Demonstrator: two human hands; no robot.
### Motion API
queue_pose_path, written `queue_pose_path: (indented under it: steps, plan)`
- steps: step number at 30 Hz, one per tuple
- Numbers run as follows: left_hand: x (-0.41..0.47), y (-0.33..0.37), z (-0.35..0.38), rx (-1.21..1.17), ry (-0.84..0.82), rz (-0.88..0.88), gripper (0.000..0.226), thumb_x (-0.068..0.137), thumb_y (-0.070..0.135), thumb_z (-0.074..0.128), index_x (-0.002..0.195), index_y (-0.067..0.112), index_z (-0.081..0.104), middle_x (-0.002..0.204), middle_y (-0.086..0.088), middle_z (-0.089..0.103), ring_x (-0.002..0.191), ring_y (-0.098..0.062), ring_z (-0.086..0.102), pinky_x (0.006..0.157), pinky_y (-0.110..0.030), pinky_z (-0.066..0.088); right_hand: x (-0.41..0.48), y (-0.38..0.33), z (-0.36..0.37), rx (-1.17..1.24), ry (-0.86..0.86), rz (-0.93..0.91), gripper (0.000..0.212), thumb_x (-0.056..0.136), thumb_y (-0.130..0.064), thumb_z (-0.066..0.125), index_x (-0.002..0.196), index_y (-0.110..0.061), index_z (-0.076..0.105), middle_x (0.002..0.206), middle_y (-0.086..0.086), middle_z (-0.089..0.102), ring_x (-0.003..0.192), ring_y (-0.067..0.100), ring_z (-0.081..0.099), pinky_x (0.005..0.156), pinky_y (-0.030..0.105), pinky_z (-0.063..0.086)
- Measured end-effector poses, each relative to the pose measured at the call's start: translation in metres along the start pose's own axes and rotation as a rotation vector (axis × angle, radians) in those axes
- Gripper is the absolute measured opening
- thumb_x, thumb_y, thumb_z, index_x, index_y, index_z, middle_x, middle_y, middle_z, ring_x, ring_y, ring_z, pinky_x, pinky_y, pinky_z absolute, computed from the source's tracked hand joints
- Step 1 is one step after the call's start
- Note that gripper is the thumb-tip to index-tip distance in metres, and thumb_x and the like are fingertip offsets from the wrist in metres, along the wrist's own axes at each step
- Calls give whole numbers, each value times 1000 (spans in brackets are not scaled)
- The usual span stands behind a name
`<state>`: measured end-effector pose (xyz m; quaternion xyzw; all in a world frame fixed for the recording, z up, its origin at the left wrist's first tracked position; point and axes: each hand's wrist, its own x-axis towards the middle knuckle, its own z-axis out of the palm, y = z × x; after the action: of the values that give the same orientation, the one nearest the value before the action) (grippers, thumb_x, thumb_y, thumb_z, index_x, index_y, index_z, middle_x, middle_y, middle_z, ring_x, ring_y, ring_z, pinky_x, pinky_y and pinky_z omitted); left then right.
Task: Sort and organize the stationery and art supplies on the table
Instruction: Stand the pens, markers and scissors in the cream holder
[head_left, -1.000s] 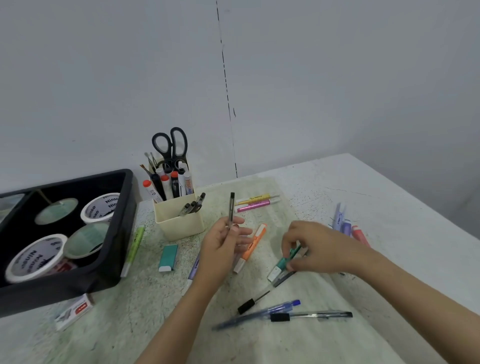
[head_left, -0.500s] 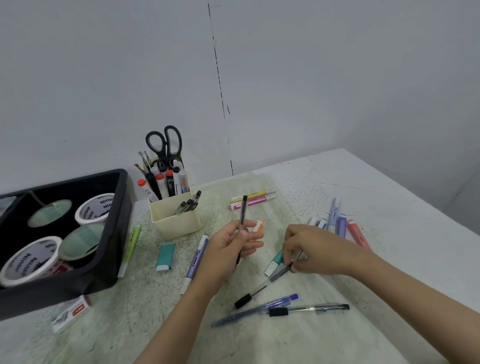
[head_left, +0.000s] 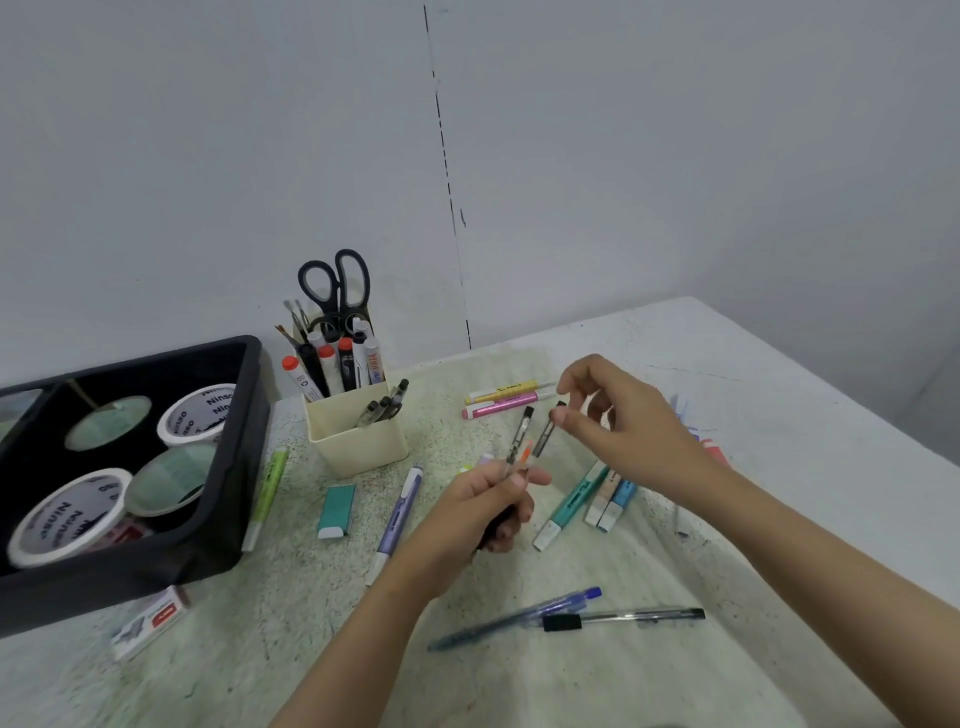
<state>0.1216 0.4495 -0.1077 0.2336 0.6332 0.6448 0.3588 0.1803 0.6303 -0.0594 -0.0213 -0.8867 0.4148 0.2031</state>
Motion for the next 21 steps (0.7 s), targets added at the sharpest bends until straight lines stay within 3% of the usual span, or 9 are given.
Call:
queue_pose_path:
  steps: [2,4,6,8,11,15,19,21]
  plan:
    - [1,0,-3,-24,28,4,24,97,3,42,107,4,64,64,1,50,48,-6,35,45,-17,31,-6,3,-1,-31,-126,29,18,84,-26,69,85,-28,51,72,-7,52,58,2,45,56,15,36]
    - [1,-1,-6,-41,72,-6,25,97,1,41,106,3,63,64,0,56,47,-6,38,44,-17,32,-14,8,-2,-121,-389,59,17,78,-26,73,77,-31,57,70,-10,50,60,1,44,59,18,36]
    - [1,-1,-8,-67,112,-13,24,97,3,40,105,3,63,72,-3,66,50,-8,49,45,-19,39,-24,12,0,-217,-655,102,19,73,-28,76,71,-35,58,75,-9,53,65,2,45,63,23,39]
    - [1,-2,-10,-116,124,-11,24,98,6,41,106,4,63,85,-8,72,60,-13,62,52,-23,49,-34,15,5,-299,-812,127,23,70,-30,77,70,-38,55,82,-4,57,71,8,51,66,27,43]
    - [1,-3,-12,-154,125,-17,25,99,8,39,107,5,63,97,-12,73,75,-19,69,65,-28,57,-40,19,9,-344,-865,113,25,71,-29,75,69,-41,53,92,-2,63,81,12,58,74,33,49]
    - [3,-4,-11,-182,129,-34,26,99,8,39,107,5,63,101,-16,71,83,-22,70,73,-31,58,-38,19,8,-339,-852,116,22,73,-26,73,66,-40,57,89,-6,66,83,10,61,79,35,52]
    - [3,-5,-11,-203,135,-45,26,99,8,38,108,3,62,102,-17,71,87,-24,70,77,-32,58,-39,17,12,-360,-856,91,7,78,-26,71,82,-29,66,91,-8,63,84,7,58,79,30,51]
    - [3,-5,-12,-209,134,-50,26,99,8,38,109,2,62,103,-18,70,88,-24,70,77,-32,58,-37,16,11,-328,-826,59,4,81,-20,66,84,-23,67,86,-12,60,79,3,56,74,21,48]
